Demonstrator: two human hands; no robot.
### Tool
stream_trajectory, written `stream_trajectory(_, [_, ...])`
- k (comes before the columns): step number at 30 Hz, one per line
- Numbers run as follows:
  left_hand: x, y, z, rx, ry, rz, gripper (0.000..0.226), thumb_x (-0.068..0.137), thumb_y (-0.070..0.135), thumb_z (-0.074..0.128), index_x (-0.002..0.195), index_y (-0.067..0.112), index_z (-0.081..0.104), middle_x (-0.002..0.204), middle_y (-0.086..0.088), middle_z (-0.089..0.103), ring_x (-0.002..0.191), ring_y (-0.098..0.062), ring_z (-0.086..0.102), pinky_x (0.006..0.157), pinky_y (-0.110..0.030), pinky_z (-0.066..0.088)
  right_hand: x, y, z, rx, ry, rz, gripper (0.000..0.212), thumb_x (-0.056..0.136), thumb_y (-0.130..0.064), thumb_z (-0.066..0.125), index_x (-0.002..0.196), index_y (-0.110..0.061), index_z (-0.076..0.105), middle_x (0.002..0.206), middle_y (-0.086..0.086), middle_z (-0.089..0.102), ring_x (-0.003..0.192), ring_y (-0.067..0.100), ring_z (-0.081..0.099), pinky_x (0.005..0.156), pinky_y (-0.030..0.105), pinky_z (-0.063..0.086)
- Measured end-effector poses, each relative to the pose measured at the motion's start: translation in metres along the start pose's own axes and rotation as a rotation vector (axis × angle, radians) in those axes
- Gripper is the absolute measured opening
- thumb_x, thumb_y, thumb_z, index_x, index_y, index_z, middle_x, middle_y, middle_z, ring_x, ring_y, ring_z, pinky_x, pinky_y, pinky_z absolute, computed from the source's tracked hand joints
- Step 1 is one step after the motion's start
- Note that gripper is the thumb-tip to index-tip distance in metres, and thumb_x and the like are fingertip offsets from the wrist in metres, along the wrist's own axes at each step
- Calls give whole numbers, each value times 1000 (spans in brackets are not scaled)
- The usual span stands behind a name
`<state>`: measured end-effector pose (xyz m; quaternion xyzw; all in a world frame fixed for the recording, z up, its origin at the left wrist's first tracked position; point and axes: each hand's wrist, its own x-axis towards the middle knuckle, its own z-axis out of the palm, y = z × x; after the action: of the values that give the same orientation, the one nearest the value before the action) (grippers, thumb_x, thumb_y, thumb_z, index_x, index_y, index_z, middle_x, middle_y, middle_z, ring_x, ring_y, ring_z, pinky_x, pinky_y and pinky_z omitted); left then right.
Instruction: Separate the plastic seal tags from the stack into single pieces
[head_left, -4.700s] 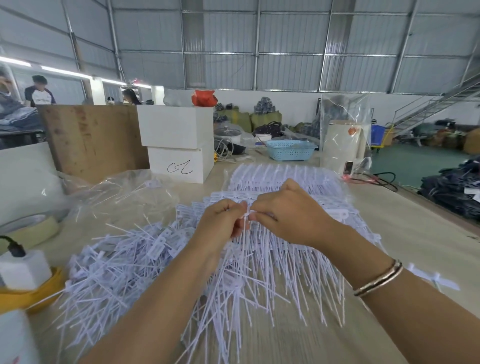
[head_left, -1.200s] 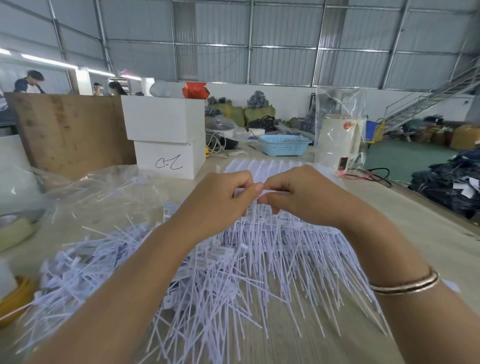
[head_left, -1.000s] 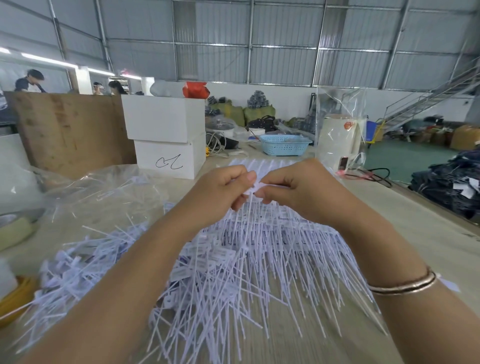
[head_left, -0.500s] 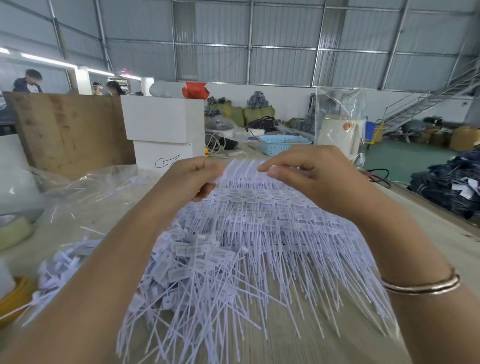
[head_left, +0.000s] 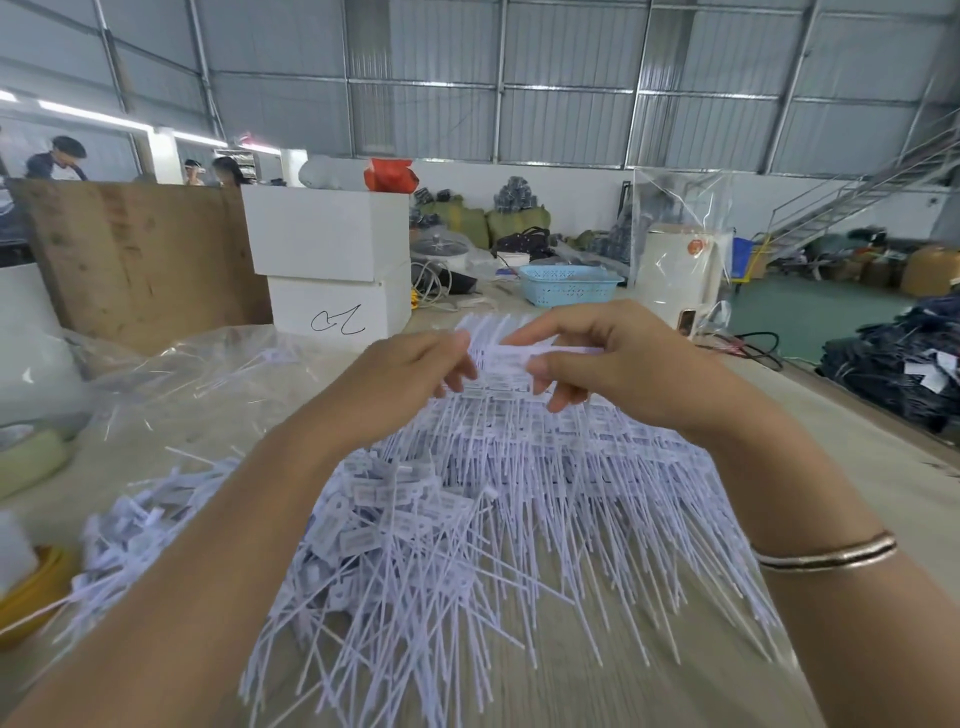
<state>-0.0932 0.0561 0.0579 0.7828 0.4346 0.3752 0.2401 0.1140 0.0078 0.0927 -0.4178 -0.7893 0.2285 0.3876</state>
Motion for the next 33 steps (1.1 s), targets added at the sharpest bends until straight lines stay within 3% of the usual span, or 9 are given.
stream_trajectory(3, [-4,19,8,-223,-40,120,51,90,64,33,82,25,65,71,10,66,69,-3,60,64,-17,49,2,7,5,27,-19,29,14,93,-12,56,103,-21,62,55,-7,56,56,13,53,58,22,45])
stream_trajectory(8, [-5,19,21,-50,39,142,32,91,48,50,69,27,60,62,15,65,74,-23,67,64,-24,43,1,13,11,69,-161,141,15,94,-13,52,107,-19,53,62,-7,56,62,10,48,60,18,41])
stream_trajectory(12, [-5,15,23,21,62,184,30,93,39,53,65,31,58,59,11,63,61,-5,63,55,-16,39,2,16,12,-108,-262,194,16,96,-23,51,103,-10,59,76,-3,70,69,6,56,71,22,48])
stream_trajectory(15, [-5,15,23,9,4,145,34,92,44,51,60,35,59,59,11,64,61,-12,64,56,-20,42,3,16,13,-120,-272,183,20,96,-21,52,94,-9,67,72,-3,70,70,5,57,79,27,48])
stream_trajectory(18, [-3,14,22,-30,5,92,37,93,44,51,60,30,60,50,10,59,47,-5,52,47,-13,37,3,16,14,-115,-194,118,18,93,-23,57,84,-14,70,69,0,69,69,19,58,76,35,48])
stream_trajectory(20, [-1,12,20,-138,-3,44,38,94,39,51,60,26,60,47,8,55,46,-3,47,50,-18,35,4,18,16,-127,-109,58,22,90,-26,62,76,-12,71,71,8,67,65,26,53,66,36,44])
stream_trajectory(24, [2,10,19,-394,-18,-52,32,94,32,54,74,9,64,50,2,50,47,-7,43,61,-27,37,6,20,21,-155,-29,-38,24,89,-27,62,81,-7,73,71,12,67,45,7,36,49,17,30])
stream_trajectory(30, [4,9,25,-613,-22,-174,26,91,22,56,67,13,57,45,3,43,43,-8,39,45,-17,35,7,20,24,-248,30,-113,23,91,-22,60,70,-30,65,63,-7,64,46,3,46,49,13,32])
stream_trajectory(33, [8,4,17,-969,32,-341,32,88,18,54,57,15,46,43,4,32,40,-10,31,37,-16,26,6,19,18,-298,122,-148,24,93,-23,58,78,-37,69,69,-5,67,62,8,58,60,26,42])
